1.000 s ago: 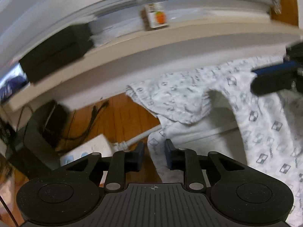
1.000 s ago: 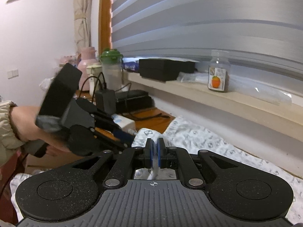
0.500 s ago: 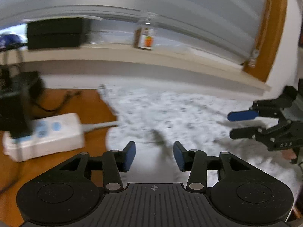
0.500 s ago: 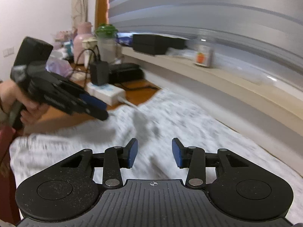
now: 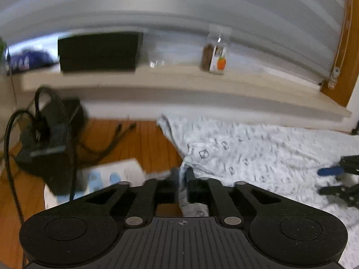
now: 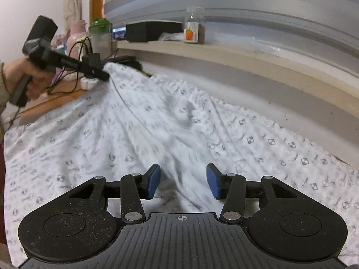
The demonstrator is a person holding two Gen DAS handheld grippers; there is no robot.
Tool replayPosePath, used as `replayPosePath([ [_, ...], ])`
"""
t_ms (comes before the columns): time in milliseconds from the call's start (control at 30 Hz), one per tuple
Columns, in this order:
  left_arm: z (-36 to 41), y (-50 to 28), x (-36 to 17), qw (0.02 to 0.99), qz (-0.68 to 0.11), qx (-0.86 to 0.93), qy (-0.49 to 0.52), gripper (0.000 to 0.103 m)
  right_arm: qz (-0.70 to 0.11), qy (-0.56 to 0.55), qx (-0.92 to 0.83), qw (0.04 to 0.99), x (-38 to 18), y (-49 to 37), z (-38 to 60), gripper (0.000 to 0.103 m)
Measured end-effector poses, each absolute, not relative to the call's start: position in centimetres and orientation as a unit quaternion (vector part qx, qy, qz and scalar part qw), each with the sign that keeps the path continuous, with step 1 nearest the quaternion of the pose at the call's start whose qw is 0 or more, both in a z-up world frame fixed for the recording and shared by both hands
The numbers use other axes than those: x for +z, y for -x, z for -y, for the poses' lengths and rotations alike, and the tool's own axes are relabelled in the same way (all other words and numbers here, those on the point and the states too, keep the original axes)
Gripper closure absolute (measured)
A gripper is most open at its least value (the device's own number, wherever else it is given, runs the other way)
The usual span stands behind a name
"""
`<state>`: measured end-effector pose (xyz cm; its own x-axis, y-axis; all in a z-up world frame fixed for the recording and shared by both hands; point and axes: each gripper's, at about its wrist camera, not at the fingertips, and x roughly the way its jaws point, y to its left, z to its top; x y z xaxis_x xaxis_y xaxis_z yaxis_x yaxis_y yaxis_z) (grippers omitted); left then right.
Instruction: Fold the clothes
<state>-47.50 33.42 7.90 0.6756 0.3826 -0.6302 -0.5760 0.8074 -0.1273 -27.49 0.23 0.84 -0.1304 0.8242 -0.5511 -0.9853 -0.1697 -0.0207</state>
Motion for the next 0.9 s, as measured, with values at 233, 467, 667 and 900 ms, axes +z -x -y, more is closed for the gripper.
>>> replayPosePath([
  [233,-27.8,53.7,7.5,0.907,-0.291,0.259,0.159,0.058,-0.178,0.244,0.723,0.621,0.6,28.0,-0.9,0.051],
  [467,-19.7,60.9,6.0,0.903,-0.246,0.271,0.226,0.057,-0.184,0.239,0.719,0.626,0.7,27.7,-1.0,0.051],
  [667,-16.3,61.7,5.1,0.902,-0.259,0.279,0.205,0.06,-0.194,0.234,0.715,0.63,0.7,27.2,-1.1,0.051],
  [900,-16.1,63.0,6.5,0.904,-0.285,0.286,0.142,0.095,-0.198,0.231,0.714,0.631,0.7,27.1,-1.2,0.051],
])
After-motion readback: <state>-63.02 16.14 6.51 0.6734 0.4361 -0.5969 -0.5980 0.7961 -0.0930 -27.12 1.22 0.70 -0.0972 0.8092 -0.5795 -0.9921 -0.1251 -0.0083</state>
